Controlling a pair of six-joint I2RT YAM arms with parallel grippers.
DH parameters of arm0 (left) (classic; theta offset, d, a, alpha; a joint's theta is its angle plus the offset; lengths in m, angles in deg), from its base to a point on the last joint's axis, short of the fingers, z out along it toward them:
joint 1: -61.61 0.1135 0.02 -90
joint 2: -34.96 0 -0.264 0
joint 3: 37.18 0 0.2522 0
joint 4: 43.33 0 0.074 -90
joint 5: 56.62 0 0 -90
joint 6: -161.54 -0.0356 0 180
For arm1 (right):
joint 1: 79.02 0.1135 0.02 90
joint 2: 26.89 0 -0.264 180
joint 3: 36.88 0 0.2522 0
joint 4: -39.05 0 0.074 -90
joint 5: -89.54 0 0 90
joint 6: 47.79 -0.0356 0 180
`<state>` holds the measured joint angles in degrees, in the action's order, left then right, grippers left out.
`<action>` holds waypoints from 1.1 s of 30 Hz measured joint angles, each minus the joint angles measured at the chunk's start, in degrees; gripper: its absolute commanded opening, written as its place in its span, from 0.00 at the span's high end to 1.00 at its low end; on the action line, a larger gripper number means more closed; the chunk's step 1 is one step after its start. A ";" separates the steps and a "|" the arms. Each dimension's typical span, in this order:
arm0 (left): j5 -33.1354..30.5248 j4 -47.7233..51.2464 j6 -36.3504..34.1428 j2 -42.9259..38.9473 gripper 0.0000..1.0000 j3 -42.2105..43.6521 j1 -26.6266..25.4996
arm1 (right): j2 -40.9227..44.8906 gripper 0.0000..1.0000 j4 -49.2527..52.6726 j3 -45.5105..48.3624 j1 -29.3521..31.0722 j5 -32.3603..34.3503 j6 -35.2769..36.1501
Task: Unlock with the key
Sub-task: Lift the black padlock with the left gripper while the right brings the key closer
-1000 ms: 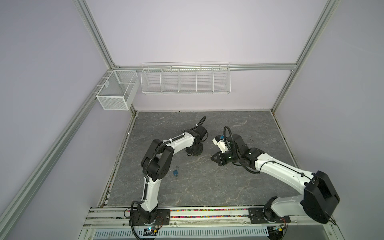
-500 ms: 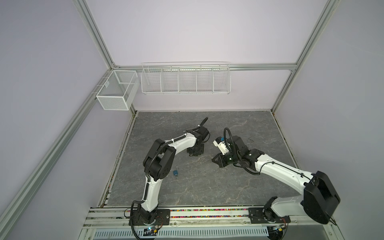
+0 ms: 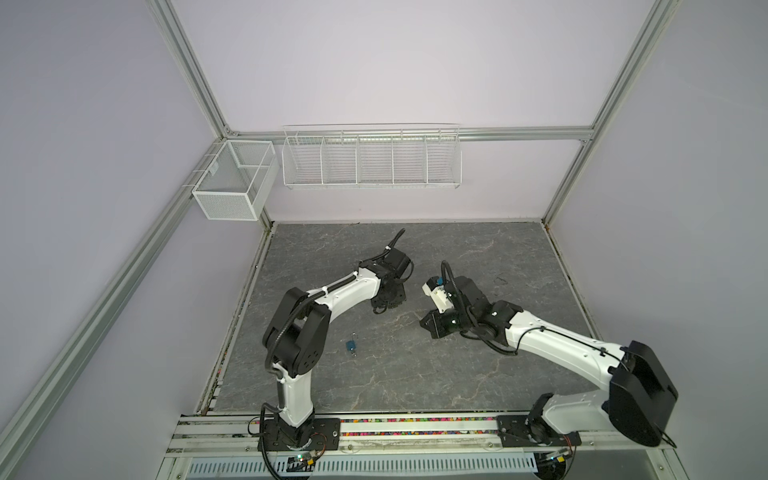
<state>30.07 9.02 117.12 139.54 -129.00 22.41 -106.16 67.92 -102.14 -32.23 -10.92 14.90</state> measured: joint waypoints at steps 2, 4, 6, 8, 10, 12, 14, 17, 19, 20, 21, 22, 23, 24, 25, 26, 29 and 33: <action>0.68 -2.47 3.69 -4.22 1.00 1.79 0.04 | -1.14 0.94 -1.88 -0.13 1.68 1.33 -2.45; 1.29 -5.05 7.67 -8.41 1.00 4.00 0.09 | -2.10 0.94 -4.72 -0.13 2.40 2.27 -4.98; 1.86 -7.34 11.43 -12.00 1.00 6.56 0.09 | -2.47 0.94 -7.45 -0.13 2.78 3.58 -6.45; 2.19 -9.27 14.93 -15.06 1.00 9.14 0.09 | -2.47 0.94 -9.97 -0.15 3.26 5.38 -7.26; 2.54 -11.26 18.27 -17.79 1.00 11.96 0.20 | -2.47 0.94 -12.63 -0.15 3.74 6.84 -7.72; 3.13 -12.83 20.90 -19.76 1.00 14.16 0.42 | -2.47 0.94 -14.64 -0.17 4.02 8.09 -7.91; 3.63 -14.36 23.06 -21.29 1.00 15.91 0.85 | -2.60 0.93 -15.04 -0.68 4.22 9.38 -7.91; 4.42 -15.85 25.38 -22.95 1.00 17.33 1.77 | -3.08 0.94 -15.69 -1.07 4.28 11.26 -7.82; 4.74 -16.48 26.32 -23.41 1.00 17.35 2.21 | -3.45 0.94 -15.52 -1.29 4.35 12.11 -7.54; 4.85 -16.83 26.69 -23.52 1.00 17.35 2.32 | -3.80 0.94 -15.30 -1.73 4.37 12.31 -7.30; 5.03 -17.25 27.10 -23.58 1.00 17.40 2.36 | -4.22 0.94 -15.26 -2.29 4.39 12.41 -7.10; 5.18 -17.73 27.52 -23.58 1.00 17.51 2.36 | -4.63 0.94 -15.21 -2.95 4.44 12.50 -6.91; 5.33 -18.08 27.80 -23.58 1.00 17.62 2.36 | -4.87 0.93 -15.26 -3.37 4.50 12.59 -6.73; 5.55 -18.34 28.11 -23.58 1.00 17.73 2.36 | -5.11 0.94 -15.23 -3.82 4.52 12.63 -6.56; 5.79 -18.67 28.35 -23.58 1.00 17.88 2.36 | -5.29 0.94 -15.19 -4.17 4.61 12.79 -6.49; 5.86 -18.82 28.50 -23.58 1.00 17.92 2.36 | -5.35 0.94 -15.19 -4.39 4.68 12.83 -6.40; 6.25 -19.30 29.03 -23.58 1.00 18.16 2.36 | -5.84 0.94 -14.88 -5.29 4.70 12.98 -6.08; 6.40 -19.76 29.40 -23.58 1.00 18.29 2.36 | -6.97 0.94 -14.40 -6.16 4.70 13.86 -5.68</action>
<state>36.47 -10.74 146.52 115.95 -110.71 24.77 -113.13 53.52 -108.31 -27.53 2.94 9.21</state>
